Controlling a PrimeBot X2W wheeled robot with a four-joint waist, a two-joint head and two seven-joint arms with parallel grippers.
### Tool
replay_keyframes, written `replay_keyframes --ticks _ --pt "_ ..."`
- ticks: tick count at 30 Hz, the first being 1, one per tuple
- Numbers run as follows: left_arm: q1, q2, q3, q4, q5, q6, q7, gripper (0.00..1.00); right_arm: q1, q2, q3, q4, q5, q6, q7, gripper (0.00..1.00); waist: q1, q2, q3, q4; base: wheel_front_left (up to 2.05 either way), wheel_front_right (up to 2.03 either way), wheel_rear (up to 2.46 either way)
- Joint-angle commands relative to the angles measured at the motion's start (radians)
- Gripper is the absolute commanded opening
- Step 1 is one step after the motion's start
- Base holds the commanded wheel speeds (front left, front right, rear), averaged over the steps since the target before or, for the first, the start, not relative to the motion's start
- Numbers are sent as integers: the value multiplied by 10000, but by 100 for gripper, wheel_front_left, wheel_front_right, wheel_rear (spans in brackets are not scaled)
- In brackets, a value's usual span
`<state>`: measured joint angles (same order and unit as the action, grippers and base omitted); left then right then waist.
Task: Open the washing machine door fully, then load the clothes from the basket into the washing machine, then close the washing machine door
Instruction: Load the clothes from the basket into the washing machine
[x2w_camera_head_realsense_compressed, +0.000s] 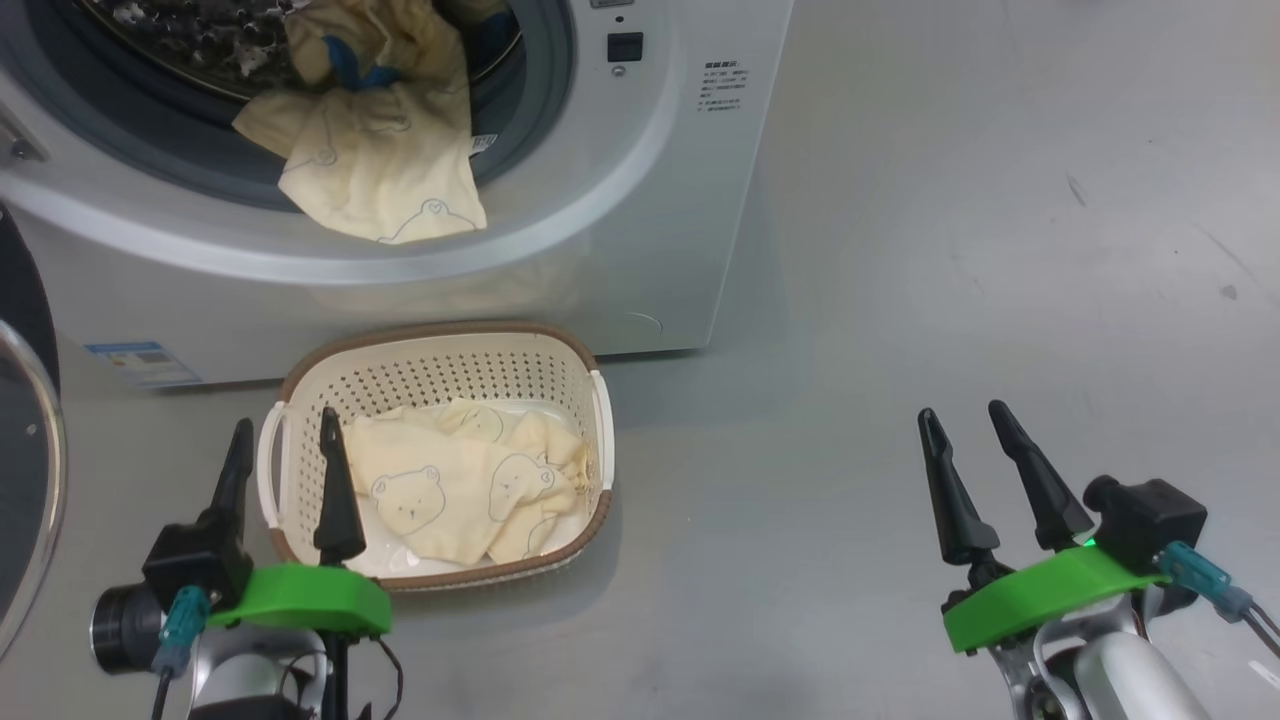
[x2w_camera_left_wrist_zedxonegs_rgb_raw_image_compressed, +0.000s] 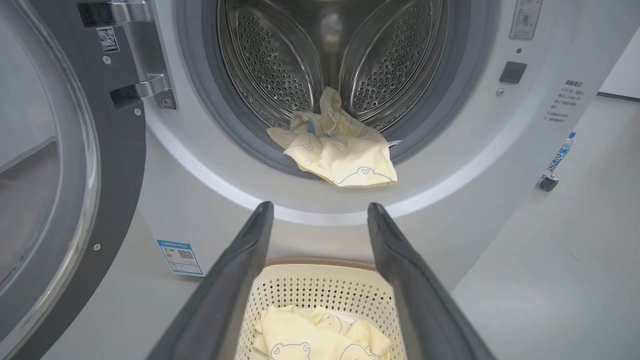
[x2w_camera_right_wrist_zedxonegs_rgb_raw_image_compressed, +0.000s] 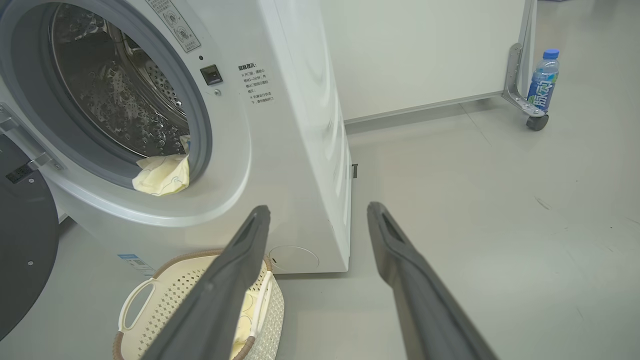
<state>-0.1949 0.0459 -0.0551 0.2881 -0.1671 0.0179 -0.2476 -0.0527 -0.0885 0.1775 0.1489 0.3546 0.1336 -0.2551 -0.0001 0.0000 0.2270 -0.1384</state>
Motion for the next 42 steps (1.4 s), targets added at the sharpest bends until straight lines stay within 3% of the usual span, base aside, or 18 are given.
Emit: replay_keyframes --ticks 1,20,33,42 --pt "-6 83 409 -364 100 33 -141 100 -259 -140 202 -320 -10 -29 -67 100 1 0 10 -25 0 0 0" --pt "-1111 434 658 617 -151 104 159 100 -421 -59 215 -424 1 -29 -67 100 1 0 600 -232 0 0 0" --pt "-3996 836 552 2565 -403 -93 1353 100 -975 61 615 -361 131 -29 -67 100 1 0 1609 -668 0 0 0" --pt "-5832 1093 1072 4528 -1234 -331 2105 100 -1207 121 760 -307 190 -29 -67 100 1 0 2005 -1040 0 0 0"
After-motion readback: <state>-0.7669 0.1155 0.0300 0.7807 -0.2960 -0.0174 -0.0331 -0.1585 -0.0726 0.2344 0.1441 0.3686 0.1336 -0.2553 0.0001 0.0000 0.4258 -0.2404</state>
